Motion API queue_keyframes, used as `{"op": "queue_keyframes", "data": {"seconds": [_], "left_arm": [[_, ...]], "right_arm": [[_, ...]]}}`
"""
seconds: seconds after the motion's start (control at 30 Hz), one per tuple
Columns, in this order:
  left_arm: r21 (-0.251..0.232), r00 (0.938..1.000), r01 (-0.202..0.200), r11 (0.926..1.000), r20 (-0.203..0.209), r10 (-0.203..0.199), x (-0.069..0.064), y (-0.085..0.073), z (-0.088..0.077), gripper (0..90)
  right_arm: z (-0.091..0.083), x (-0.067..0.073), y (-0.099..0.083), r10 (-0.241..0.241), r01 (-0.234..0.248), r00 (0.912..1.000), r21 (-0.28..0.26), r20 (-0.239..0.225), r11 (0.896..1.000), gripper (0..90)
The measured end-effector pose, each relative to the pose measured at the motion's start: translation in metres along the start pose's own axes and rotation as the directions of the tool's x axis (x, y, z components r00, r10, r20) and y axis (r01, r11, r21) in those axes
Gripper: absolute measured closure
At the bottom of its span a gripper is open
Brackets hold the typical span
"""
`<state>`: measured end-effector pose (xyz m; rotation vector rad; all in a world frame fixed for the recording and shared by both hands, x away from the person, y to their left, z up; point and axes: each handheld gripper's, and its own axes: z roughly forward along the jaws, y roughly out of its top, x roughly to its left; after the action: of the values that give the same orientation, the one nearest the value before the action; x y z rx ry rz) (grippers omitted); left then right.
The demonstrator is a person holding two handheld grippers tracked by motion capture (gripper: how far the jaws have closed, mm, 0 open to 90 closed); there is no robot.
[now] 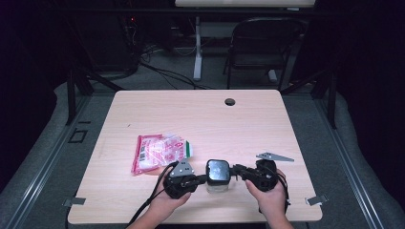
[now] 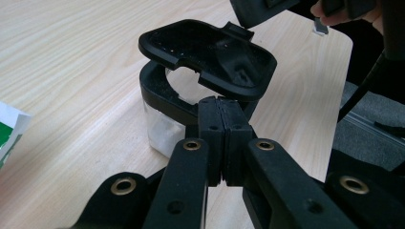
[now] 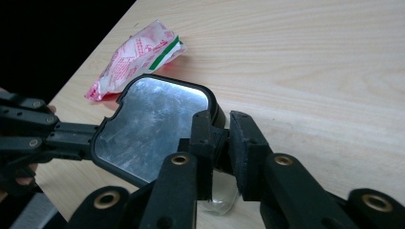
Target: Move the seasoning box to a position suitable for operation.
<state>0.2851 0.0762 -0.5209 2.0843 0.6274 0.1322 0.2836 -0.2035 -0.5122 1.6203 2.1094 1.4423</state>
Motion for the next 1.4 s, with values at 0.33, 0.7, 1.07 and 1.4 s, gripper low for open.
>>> {"op": "queue_keyframes", "data": {"seconds": [0.33, 0.7, 1.07, 1.4], "left_arm": [[-0.006, 1.0000, 0.002, 1.0000, -0.006, -0.002, -0.002, 0.008, -0.001, 87.8], [-0.018, 1.0000, 0.001, 0.9998, 0.003, -0.001, -0.004, 0.026, 0.000, 86.5], [-0.022, 0.9999, -0.012, 0.9997, 0.002, 0.013, -0.008, 0.042, 0.002, 85.2], [-0.020, 0.9991, -0.023, 0.9995, -0.036, 0.023, -0.006, 0.041, 0.007, 72.3]], "right_arm": [[-0.009, 0.017, -0.002, -0.189, 0.192, 0.9809, 0.058, -0.044, 0.980, 54.9], [-0.009, 0.024, -0.007, -0.288, 0.292, 0.9533, 0.027, -0.089, 0.956, 44.8], [0.000, 0.038, -0.013, -0.389, 0.389, 0.9214, 0.026, -0.004, 0.921, 40.3], [0.001, 0.043, -0.014, -0.377, 0.378, 0.9256, -0.021, 0.033, 0.926, 45.1]]}}
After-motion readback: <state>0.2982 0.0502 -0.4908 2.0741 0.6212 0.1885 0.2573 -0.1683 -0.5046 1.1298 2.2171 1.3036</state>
